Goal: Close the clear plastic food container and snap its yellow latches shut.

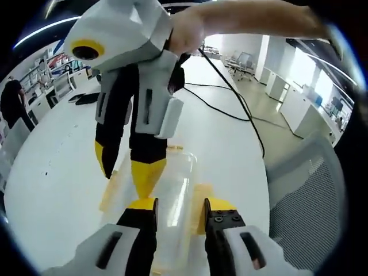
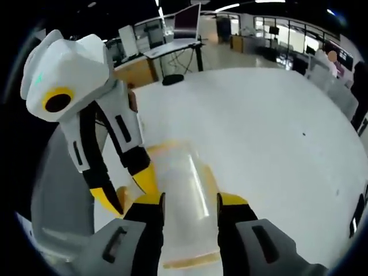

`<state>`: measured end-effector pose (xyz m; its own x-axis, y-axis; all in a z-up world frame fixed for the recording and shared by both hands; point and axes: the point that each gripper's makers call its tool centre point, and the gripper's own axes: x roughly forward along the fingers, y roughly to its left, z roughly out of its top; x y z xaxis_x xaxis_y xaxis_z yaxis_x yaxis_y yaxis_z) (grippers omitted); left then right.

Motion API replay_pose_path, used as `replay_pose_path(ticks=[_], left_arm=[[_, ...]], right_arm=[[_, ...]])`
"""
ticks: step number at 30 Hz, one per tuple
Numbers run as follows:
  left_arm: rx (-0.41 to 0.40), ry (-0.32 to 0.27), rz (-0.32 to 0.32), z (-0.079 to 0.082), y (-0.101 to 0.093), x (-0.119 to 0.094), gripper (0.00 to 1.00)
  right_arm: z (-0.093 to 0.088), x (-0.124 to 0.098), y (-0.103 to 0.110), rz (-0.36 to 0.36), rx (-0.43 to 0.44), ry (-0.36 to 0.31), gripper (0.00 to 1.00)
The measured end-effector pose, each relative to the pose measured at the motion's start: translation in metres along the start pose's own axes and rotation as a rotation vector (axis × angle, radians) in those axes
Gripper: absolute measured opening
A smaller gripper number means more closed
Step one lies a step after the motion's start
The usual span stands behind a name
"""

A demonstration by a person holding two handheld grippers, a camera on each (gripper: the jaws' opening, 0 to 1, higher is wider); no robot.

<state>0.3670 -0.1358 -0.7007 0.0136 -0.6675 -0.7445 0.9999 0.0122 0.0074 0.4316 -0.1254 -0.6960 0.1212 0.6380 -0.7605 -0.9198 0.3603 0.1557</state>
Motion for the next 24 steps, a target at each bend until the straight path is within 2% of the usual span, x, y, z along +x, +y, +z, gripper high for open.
replay_pose_path(ticks=[3, 8, 13, 18, 24], left_arm=[[0.046, -0.003, 0.012, 0.001, 0.000, 0.001, 0.26], [0.075, 0.009, 0.026, 0.000, -0.002, 0.002, 0.27], [0.111, -0.015, 0.042, -0.002, -0.005, 0.002, 0.31], [0.141, -0.054, 0.057, -0.003, -0.003, 0.003, 0.32], [0.187, -0.067, 0.072, -0.003, 0.000, 0.003, 0.27]], right_arm=[[-0.001, 0.001, 0.000, 0.011, -0.006, 0.010, 0.34], [0.001, 0.003, -0.002, 0.040, -0.009, 0.020, 0.35], [0.000, 0.006, -0.002, 0.071, -0.016, 0.045, 0.37], [-0.004, 0.013, -0.004, 0.105, -0.035, 0.100, 0.38], [-0.006, 0.019, -0.005, 0.148, -0.052, 0.153, 0.39]])
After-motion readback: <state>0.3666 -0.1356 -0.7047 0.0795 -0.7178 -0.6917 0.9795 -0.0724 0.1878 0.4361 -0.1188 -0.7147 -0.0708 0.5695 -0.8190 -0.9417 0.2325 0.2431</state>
